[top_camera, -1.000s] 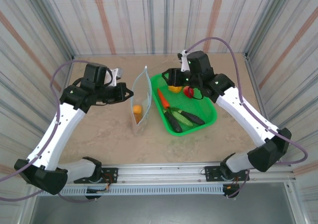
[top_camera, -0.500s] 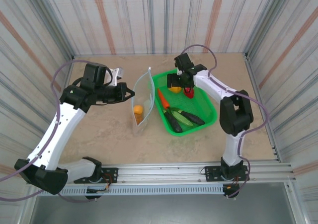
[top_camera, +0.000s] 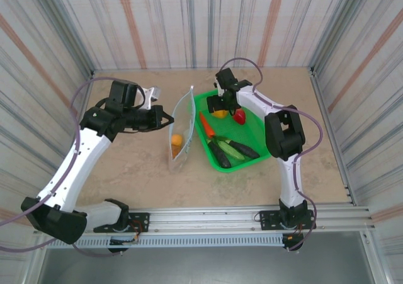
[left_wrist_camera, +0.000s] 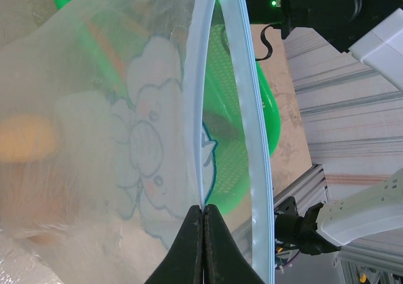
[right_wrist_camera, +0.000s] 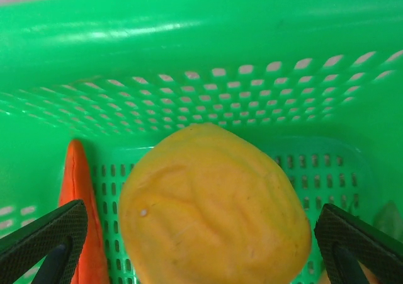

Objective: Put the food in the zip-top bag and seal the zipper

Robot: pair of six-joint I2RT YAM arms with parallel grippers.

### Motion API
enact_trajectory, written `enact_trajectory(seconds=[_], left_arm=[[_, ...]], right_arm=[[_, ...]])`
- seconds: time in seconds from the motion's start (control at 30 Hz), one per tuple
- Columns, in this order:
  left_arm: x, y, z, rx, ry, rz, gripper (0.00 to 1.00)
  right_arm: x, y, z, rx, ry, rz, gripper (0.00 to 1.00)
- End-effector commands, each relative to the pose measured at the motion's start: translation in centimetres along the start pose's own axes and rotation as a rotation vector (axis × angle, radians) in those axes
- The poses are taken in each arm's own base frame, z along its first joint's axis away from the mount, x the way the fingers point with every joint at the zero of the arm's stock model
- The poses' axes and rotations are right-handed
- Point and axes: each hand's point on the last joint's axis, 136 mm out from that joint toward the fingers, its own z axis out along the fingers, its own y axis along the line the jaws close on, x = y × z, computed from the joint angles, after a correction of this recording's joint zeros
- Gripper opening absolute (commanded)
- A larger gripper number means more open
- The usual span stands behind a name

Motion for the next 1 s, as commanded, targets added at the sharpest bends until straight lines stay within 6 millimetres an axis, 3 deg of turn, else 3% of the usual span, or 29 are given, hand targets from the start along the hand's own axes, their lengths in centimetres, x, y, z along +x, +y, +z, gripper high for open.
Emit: enact_trajectory(seconds=[0.0,0.27,0.5,0.73,0.97], left_arm=[[-0.2,-0.1,0.1,0.022,0.006,0.022,0.0],[-0.2,-0.3,-0.1,0.025,0.002,0.026,0.0],[0.1,0.1,-0.1,0.004,0.008,0.024,0.0],[0.0,0.5,0.4,-0.004,0.018,0.006,0.0],[0.0,0.7,0.7,-0.01,0.026,-0.002,0.0]], right_arm=[[0.3,0.9,0.0,-0.088,0.027,-0.026,0.96],[1.5,1.9,-0.7,-0.189,0.04,0.02,0.88],[2.5,2.0,0.7,-0.209,0.081,0.047,0.89],[1.3,1.9,1.1,-0.235,0.046,0.065,0.89],[0.8,1.7,2.1,-0.257,0.053,0.104,0.8]])
